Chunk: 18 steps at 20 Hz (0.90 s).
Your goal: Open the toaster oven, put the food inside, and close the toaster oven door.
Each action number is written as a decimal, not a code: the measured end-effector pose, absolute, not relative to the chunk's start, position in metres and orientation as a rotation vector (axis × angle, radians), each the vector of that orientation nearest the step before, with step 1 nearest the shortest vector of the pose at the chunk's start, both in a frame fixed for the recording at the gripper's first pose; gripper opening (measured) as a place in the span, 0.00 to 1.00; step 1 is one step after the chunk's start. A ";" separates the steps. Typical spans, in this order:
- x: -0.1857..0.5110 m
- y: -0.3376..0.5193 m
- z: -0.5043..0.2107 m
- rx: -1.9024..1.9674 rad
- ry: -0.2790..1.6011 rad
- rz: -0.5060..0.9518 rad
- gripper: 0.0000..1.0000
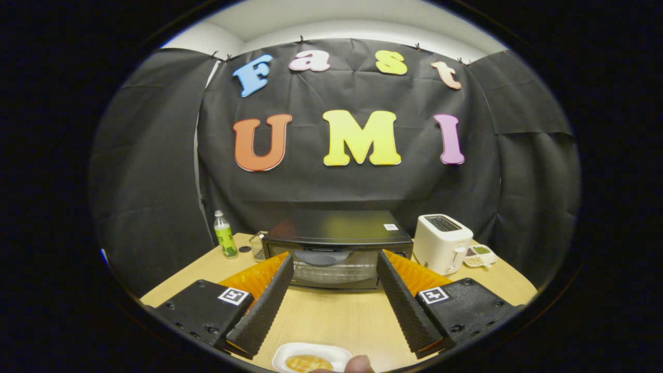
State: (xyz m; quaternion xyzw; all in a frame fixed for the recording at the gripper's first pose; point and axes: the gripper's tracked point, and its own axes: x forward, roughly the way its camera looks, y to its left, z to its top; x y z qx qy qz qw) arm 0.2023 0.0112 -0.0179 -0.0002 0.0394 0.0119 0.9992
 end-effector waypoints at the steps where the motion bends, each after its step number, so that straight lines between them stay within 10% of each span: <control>1: 0.212 0.014 -0.020 -0.007 0.077 0.032 1.00; 18: 0.356 0.036 -0.062 0.018 0.131 -0.007 1.00</control>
